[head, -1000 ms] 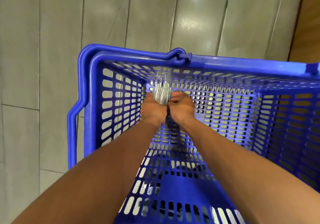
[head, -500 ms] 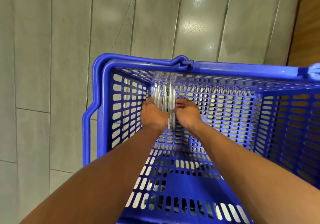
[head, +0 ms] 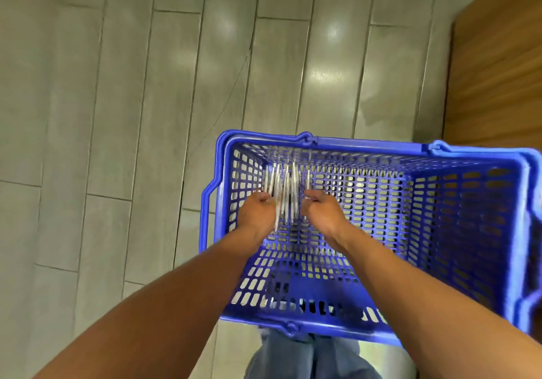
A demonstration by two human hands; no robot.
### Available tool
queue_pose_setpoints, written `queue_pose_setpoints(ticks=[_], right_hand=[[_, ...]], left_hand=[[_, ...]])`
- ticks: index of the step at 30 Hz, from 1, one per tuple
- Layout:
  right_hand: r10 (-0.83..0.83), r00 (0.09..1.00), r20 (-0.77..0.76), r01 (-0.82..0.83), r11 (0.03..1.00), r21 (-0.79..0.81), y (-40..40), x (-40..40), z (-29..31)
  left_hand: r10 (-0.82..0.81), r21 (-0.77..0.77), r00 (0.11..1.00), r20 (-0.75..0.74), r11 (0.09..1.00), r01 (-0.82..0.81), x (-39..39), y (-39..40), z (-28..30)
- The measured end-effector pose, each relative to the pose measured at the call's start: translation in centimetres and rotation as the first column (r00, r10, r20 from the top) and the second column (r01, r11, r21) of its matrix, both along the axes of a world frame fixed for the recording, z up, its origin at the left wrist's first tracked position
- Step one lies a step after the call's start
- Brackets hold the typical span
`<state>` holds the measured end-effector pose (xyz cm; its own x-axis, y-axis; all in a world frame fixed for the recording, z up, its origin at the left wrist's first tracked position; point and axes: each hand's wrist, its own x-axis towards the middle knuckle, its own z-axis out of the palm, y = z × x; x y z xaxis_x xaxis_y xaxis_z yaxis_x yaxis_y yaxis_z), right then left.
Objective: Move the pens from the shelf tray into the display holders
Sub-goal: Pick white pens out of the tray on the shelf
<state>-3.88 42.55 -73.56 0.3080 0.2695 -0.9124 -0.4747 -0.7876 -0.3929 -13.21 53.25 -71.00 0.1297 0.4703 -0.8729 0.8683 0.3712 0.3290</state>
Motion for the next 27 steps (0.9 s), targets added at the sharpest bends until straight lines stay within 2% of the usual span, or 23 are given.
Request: queue_pose_setpoints(ticks=[3, 8, 16, 20, 24, 27], right_hand=[[-0.114, 0.99, -0.088, 0.116, 0.993, 0.018, -0.8, 0.1, 5.0], [-0.247, 0.965, -0.091, 0.251, 0.967, 0.035, -2.3, 1.2, 15.9], [-0.445, 0.888, -0.118, 0.457, 0.882, 0.115, -4.6, 1.6, 38.6], [-0.519, 0.847, -0.114, 0.532, 0.831, 0.166, -7.4, 1.4, 48.0], [-0.651, 0.75, -0.118, 0.657, 0.71, 0.255, -11.6, 1.2, 55.7], [-0.767, 0.626, -0.141, 0.763, 0.564, 0.318, -15.4, 0.8, 60.8]], left_hand=[[0.117, -0.078, 0.993, 0.031, 0.99, -0.114, -0.8, 0.4, 5.6], [0.288, -0.135, 0.951, 0.113, 0.952, -0.273, -0.9, 1.9, 17.4], [0.305, -0.185, 0.921, 0.24, 0.946, -0.265, -0.4, 1.9, 38.9], [0.323, -0.228, 0.884, 0.337, 0.939, -0.256, -0.1, 1.2, 48.0], [0.291, -0.296, 0.859, 0.421, 0.939, -0.174, 0.8, -0.7, 55.1], [0.238, -0.332, 0.844, 0.48, 0.94, -0.077, 2.4, -2.9, 59.6]])
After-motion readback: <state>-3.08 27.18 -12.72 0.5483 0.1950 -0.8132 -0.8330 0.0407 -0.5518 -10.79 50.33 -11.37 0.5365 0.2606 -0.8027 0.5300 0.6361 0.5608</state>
